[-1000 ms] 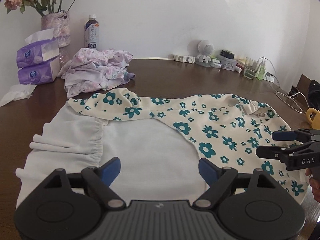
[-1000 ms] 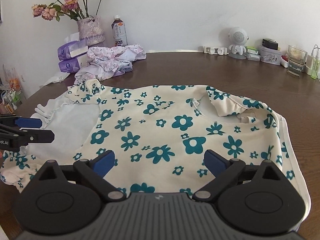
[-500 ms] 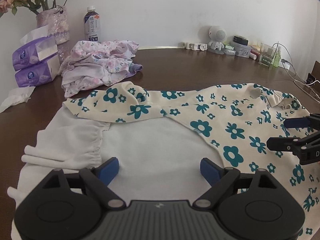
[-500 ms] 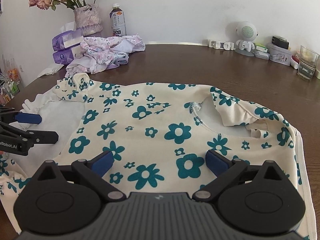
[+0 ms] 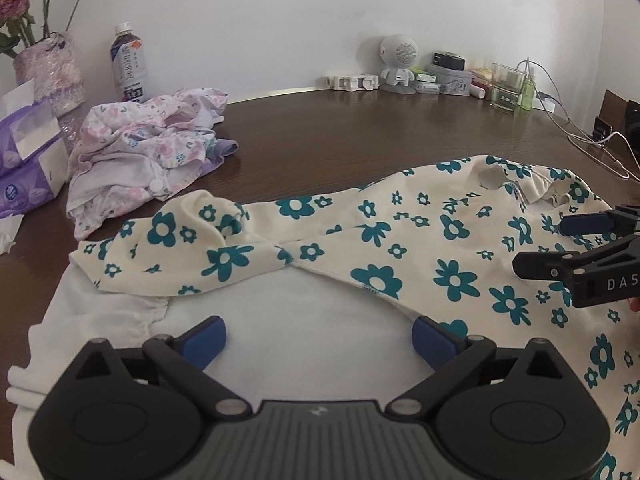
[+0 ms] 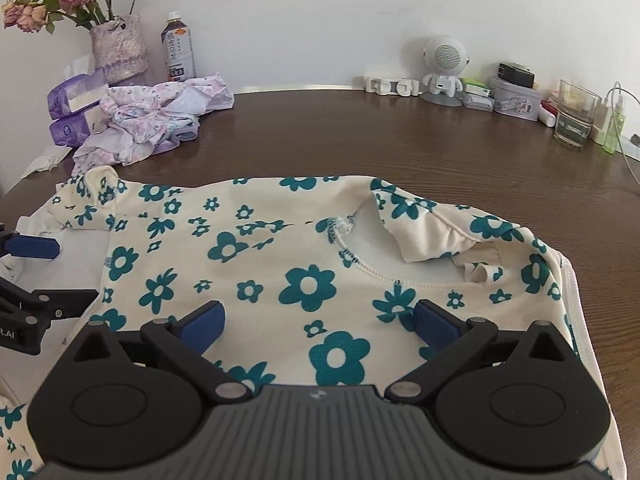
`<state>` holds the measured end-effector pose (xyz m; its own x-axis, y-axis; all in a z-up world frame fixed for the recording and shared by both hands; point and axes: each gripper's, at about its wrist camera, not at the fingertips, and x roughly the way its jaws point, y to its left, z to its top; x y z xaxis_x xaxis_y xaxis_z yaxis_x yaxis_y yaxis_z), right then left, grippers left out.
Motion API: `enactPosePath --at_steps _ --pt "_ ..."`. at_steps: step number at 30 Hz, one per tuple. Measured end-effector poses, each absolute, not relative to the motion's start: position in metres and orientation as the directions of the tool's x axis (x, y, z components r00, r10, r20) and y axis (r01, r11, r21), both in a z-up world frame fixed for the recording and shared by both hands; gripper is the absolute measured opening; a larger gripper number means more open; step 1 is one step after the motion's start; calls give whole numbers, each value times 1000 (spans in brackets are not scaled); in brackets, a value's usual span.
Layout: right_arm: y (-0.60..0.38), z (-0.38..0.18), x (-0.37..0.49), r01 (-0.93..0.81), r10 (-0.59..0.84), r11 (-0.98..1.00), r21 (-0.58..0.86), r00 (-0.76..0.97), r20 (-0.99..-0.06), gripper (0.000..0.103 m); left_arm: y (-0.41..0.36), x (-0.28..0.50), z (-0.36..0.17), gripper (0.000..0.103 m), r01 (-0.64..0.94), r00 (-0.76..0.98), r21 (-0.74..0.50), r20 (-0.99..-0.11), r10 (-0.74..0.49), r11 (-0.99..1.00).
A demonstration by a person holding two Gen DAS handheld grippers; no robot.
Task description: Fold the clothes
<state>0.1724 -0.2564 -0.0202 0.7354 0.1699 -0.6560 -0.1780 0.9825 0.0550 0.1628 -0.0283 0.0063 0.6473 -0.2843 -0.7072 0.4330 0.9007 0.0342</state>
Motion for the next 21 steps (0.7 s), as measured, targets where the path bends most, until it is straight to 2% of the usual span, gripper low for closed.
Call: enactPosePath --at_steps 12,17,21 --pt "-264 -21 167 5 27 999 47 754 -656 102 -44 160 7 100 564 636 102 -686 -353 819" --pt "-261 -19 163 47 -19 999 25 755 -656 102 -36 160 7 100 564 629 56 -675 -385 824" --pt "-263 -1 146 66 -21 997 50 791 -612 102 -27 150 23 100 580 639 28 -636 -433 814"
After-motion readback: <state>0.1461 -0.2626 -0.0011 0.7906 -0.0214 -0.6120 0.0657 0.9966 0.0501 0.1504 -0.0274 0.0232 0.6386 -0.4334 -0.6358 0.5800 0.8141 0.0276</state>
